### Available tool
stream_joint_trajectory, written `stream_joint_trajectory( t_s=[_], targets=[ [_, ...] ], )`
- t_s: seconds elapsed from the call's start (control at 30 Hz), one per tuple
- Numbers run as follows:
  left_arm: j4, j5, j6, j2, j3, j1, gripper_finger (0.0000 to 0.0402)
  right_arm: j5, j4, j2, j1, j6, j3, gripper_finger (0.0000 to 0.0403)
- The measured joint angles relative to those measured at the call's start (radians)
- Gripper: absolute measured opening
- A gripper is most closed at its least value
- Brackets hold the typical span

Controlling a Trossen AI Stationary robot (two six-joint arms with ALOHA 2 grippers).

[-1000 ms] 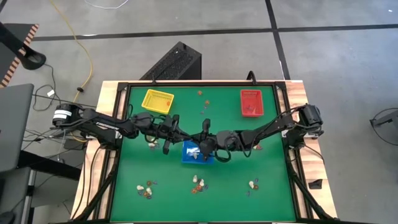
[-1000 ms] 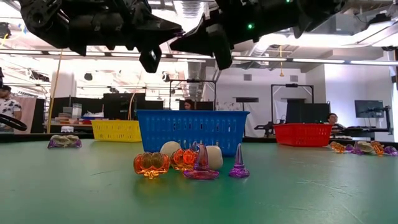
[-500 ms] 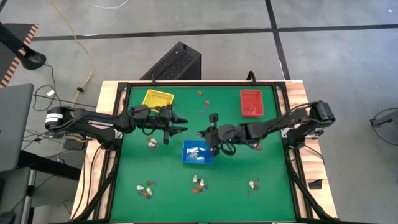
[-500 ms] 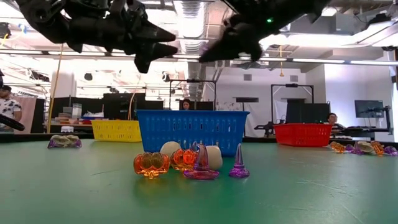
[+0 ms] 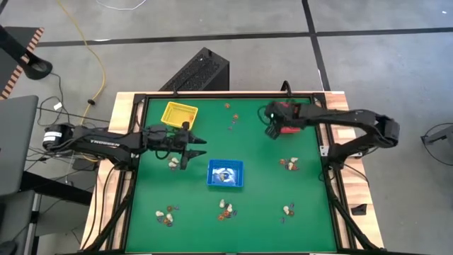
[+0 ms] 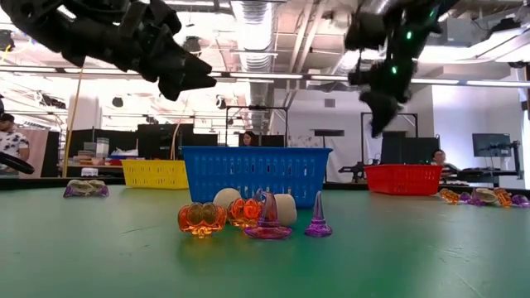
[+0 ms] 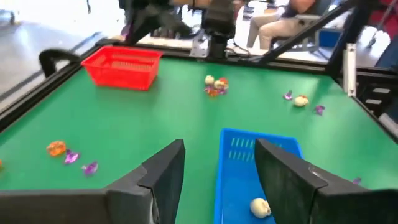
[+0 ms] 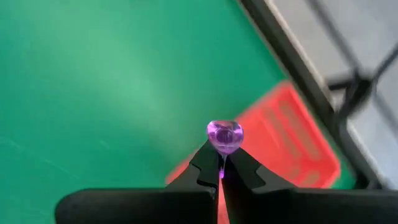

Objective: Sort Halloween decoration
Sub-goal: Put the purple witch hat toy into the red bin

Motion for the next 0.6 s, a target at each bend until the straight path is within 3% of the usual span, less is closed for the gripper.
stream_joint_trajectory(
  t_s=[0.1, 0.3, 0.4, 0.6],
  targets=[
    [0.060, 0.056, 0.011, -0.010, -0.036, -0.001, 0.0182, -0.051, -0.058, 0.041, -0.092, -0.017, 0.000, 0.0032],
    [0.016, 0.087, 0.005, -0.089, -0.042, 0.005, 0.0182, -0.095, -0.071, 0.112, -0.203, -0.028, 0.000, 0.0053],
    [-0.036, 0.091, 0.007, -0.136, -0.042, 0.005, 0.0182, -0.160, -0.077, 0.138, -0.235, -0.023, 0.000, 0.0067],
    [-0.102, 0.090, 0.009, -0.213, -0.042, 0.005, 0.0182, -0.159, -0.088, 0.156, -0.268, -0.035, 0.000, 0.0094]
  ],
)
